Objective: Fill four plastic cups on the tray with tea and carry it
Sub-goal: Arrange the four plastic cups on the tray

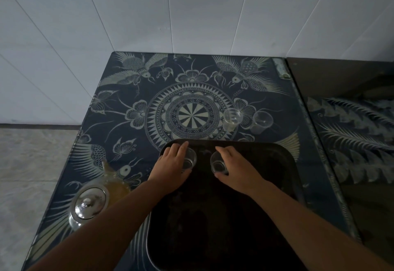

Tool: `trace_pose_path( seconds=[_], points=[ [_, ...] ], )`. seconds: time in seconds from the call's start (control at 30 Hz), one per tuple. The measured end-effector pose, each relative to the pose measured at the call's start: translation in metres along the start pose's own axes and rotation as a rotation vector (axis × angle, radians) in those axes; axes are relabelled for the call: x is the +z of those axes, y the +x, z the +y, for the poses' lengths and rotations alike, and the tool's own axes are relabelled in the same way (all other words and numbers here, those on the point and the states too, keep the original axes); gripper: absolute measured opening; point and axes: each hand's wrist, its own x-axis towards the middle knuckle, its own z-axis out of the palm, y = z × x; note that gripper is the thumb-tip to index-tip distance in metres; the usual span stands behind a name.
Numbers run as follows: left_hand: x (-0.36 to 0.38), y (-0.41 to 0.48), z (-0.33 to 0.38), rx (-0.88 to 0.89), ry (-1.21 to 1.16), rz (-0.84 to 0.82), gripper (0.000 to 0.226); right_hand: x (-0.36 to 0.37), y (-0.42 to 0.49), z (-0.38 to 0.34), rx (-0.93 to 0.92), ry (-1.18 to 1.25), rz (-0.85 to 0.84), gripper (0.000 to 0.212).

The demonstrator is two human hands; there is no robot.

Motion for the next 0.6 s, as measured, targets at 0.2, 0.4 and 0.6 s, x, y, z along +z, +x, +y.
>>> trace_pose_path(
  seconds=[0.2, 0.4, 0.6],
  points=[
    [-0.003, -0.004, -0.002, -0.001, -0.026, -0.017, 0.094, 0.002, -0.002, -0.001, 0.008, 0.005, -0.008, 0.086],
    [-0.004, -0.008, -0.003, -0.011, -0.037, -0.023, 0.100, 0.001, -0.001, -0.002, 0.017, 0.012, -0.020, 0.086],
    [-0.013, -0.009, -0.006, 0.022, -0.027, -0.006, 0.109, -0.006, -0.001, -0.006, 0.024, 0.015, -0.018, 0.087]
  ],
)
